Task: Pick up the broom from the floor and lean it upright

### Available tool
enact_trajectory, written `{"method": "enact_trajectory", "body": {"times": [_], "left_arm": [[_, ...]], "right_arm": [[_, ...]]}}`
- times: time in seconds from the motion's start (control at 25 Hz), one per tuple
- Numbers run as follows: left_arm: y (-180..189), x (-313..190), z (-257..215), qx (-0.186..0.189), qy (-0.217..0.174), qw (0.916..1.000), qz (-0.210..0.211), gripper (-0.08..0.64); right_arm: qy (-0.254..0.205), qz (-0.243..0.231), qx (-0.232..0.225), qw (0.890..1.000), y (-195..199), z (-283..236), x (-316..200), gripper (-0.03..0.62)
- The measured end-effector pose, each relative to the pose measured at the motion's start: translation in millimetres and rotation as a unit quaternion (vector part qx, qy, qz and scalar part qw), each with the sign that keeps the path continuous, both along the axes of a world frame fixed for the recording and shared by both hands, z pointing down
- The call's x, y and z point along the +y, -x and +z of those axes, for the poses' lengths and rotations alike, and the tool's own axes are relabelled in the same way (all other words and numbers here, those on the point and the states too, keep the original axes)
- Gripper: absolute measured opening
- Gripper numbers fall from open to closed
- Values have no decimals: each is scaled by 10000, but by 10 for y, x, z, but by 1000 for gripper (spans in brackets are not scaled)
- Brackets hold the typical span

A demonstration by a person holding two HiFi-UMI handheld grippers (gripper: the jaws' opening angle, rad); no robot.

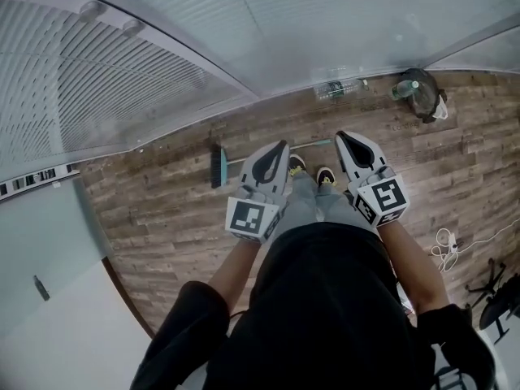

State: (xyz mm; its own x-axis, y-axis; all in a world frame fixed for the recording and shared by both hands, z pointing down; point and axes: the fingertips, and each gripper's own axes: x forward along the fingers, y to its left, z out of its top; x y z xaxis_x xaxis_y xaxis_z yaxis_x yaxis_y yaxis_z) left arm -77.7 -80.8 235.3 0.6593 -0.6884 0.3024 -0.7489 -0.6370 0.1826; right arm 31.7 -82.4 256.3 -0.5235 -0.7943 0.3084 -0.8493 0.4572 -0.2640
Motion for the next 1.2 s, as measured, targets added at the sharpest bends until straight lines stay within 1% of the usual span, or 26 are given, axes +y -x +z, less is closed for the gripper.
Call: {"method": "enact_trajectory", "body": {"times": [0.08,0.2,0.32,0.44,0.64,0.72,0.8,0.88,1.04,1.2], "left_arm": [[42,-81,148,-87,27,9998,168,23],[78,-175,549,-174,73,9990,403,23],[61,-276,949,-360,373,9969,594,23],[16,-334,1354,-587,596,9937,752,23],[-151,-274,2247,-864,1051,9848,1079,23],[-250,-214,2638,-1179,1033,9775,1409,23],[-335,-122,3044,-1549,981,9666,1793,23],[-367,-64,3409,-1801,1062,9563,2043,23],[-394,-52,4007,-2108,1243,9430,2256,23],[-298,-5,4544,-2374,1525,9294,2381,23]], "right_arm": [[130,53,93,9999,27,99,-70,20],[336,84,214,9992,21,351,-205,20],[582,119,304,9978,-37,696,-377,20],[882,184,189,9958,-72,1115,-488,20],[1450,114,162,9892,-60,2002,-496,20],[1690,47,217,9854,-47,2381,-445,20],[1872,-85,376,9816,-36,2745,-372,20],[2073,-81,390,9775,-31,3081,-297,20],[2605,100,251,9651,-53,3727,-186,20],[3076,312,76,9510,1,4244,-107,20]]}}
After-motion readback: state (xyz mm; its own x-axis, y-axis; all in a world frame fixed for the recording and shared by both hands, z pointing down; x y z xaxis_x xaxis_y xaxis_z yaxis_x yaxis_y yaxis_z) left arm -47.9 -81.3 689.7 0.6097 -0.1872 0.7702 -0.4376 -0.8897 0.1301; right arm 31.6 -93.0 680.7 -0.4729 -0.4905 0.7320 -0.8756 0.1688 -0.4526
